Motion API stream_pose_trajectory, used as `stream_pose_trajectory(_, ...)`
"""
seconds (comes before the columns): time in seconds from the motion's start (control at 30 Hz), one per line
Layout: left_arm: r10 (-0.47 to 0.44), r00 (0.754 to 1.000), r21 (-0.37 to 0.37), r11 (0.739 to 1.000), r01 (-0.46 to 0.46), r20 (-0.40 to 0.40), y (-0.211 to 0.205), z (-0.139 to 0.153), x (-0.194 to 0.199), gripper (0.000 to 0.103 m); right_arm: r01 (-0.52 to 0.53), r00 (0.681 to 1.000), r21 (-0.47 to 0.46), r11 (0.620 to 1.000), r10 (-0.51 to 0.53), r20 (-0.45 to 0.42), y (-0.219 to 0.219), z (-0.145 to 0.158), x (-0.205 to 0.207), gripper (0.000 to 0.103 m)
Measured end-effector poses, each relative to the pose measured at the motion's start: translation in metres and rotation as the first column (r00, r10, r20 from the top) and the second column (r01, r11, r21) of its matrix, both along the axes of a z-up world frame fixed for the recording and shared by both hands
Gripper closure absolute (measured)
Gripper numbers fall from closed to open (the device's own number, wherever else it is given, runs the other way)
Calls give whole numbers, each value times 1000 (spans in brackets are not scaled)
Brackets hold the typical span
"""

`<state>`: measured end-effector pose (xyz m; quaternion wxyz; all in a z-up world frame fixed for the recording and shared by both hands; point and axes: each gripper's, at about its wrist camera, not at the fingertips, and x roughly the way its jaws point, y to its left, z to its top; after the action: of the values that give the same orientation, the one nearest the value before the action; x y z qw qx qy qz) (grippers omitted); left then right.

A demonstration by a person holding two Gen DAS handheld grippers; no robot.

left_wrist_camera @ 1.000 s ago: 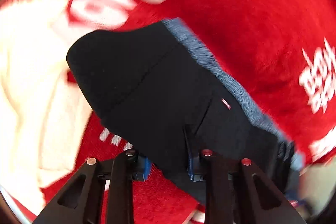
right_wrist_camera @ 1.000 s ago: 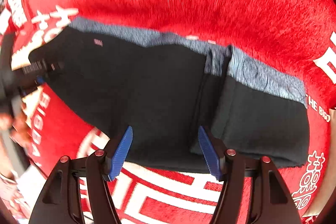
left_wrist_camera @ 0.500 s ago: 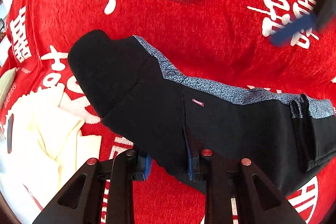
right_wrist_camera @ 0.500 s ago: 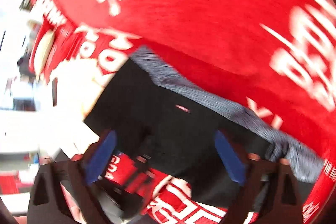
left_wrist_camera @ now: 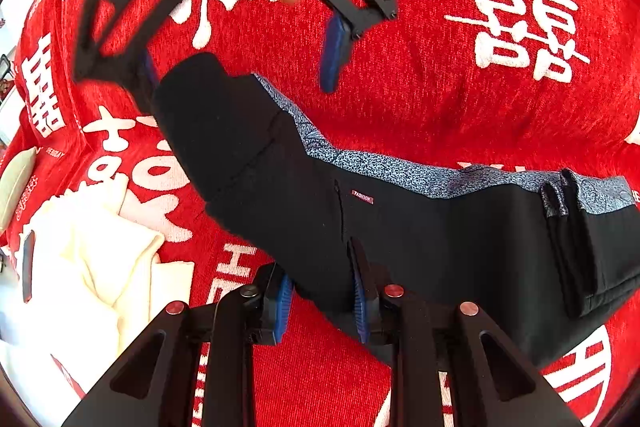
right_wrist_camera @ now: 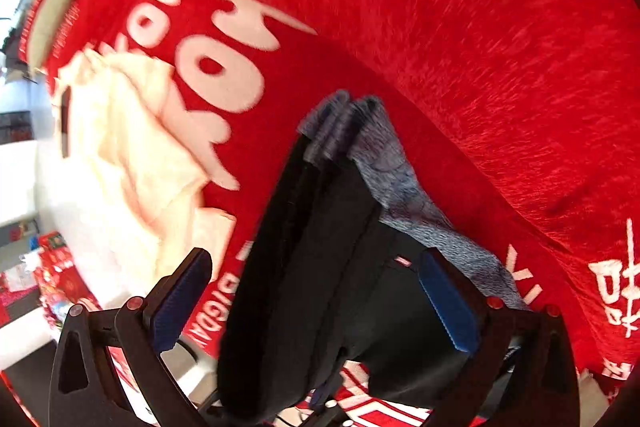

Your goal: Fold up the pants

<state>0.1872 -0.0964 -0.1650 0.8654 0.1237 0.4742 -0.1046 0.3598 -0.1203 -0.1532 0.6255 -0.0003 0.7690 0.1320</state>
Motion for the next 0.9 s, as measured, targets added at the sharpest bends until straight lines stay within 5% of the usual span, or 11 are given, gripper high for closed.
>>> stream_pose_trajectory(0.07, 2, 1000, 0, 1000, -2, -5, -1, -1, 2, 76, -26, 999, -22, 999, 25, -44, 0, -13, -2, 15)
stream_pose_trajectory(0.17, -2, 1000, 8, 1000, 2, -16, -3, -3, 2, 76, 71, 993, 78, 994, -63, -104, -17, -21, -10, 80)
stream_pose_trajectory(0.2, -9, 1000, 13, 1000, 9, -8, -5, -2, 1, 76, 103, 991, 108, 989, -93, -92, -24, -17, -12, 85)
stream_pose_trajectory(0.3, -38, 999, 16, 999, 38, 16, -13, 5, -4, 76, 67, 998, 120, 990, -67, -6, -31, 0, -20, 86)
stream_pose_trajectory(0.5, -102, 992, 25, 995, 101, 68, -33, 32, -19, 76, 147, 983, 263, 953, -171, 70, -75, 36, -43, 87)
stream_pose_trajectory(0.7, -194, 974, 16, 981, 193, 116, -67, 65, -41, 76, 239, 940, 419, 876, -317, 129, -140, 77, -78, 86)
stream_pose_trajectory(0.9, -336, 931, 30, 942, 335, 145, -120, 85, -75, 76, 329, 857, 557, 762, -489, 163, -223, 99, -140, 86)
